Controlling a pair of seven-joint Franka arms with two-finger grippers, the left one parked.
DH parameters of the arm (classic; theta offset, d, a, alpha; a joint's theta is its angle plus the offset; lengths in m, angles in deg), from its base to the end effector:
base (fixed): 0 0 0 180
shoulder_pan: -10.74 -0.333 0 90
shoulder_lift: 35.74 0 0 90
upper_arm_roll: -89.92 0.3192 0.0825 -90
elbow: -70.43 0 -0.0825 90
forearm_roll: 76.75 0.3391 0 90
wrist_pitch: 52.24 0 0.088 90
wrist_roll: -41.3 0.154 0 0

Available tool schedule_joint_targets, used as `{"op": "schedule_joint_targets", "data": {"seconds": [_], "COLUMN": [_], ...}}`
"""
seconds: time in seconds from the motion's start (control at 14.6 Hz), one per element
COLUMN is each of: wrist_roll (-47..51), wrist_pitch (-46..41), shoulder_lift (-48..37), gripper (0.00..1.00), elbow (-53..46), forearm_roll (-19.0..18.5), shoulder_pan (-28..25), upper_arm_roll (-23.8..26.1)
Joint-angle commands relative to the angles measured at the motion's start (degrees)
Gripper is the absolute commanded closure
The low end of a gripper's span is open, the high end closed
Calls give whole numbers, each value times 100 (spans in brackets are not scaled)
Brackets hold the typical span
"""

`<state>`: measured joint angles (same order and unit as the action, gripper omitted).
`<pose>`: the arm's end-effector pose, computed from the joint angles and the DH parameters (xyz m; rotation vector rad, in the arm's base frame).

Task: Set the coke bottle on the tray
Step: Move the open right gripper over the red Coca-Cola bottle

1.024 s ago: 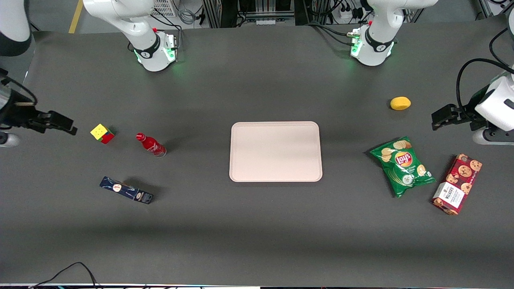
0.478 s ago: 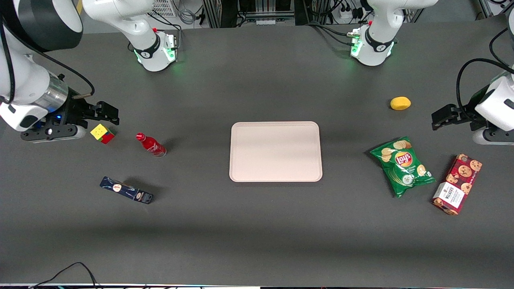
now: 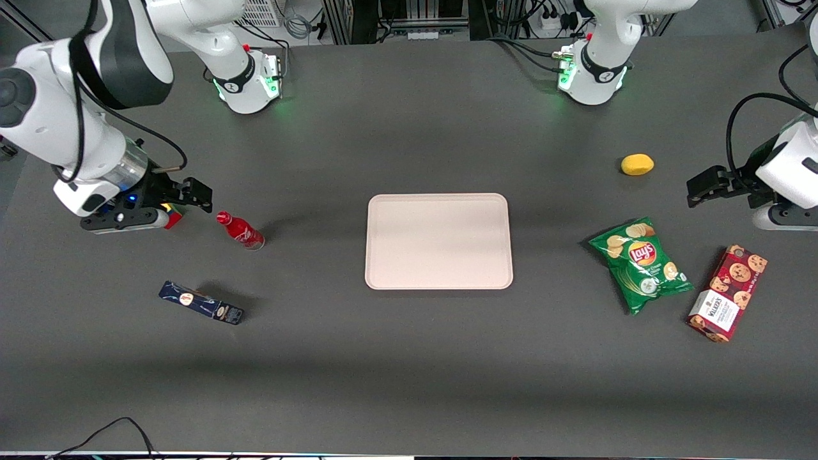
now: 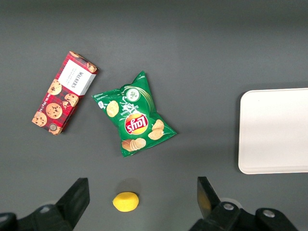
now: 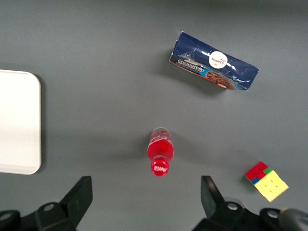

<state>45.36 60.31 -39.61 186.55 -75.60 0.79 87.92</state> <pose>0.4897 0.0703 0.4515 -3.1188 -0.0941 -0.0046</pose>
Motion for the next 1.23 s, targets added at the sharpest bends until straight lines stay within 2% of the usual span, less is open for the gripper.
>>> {"op": "schedule_joint_targets", "data": {"seconds": [0.0,0.34,0.55,0.68,1.16], "wrist_roll": [-151,-353,-370,-371,-379], "wrist_pitch": [1091,1470,2374,2683,3281], "shoulder_lift": [-342,-158,-97,61,263], "gripper": [0,0,0,0,0], "elbow": [1155,1429,1965,2071,2353], "forearm_roll": [43,52,43,43,52], "shoulder_pan": [20,37,37,37,55], "upper_arm_roll": [-28,-37,-37,-37,-28]}}
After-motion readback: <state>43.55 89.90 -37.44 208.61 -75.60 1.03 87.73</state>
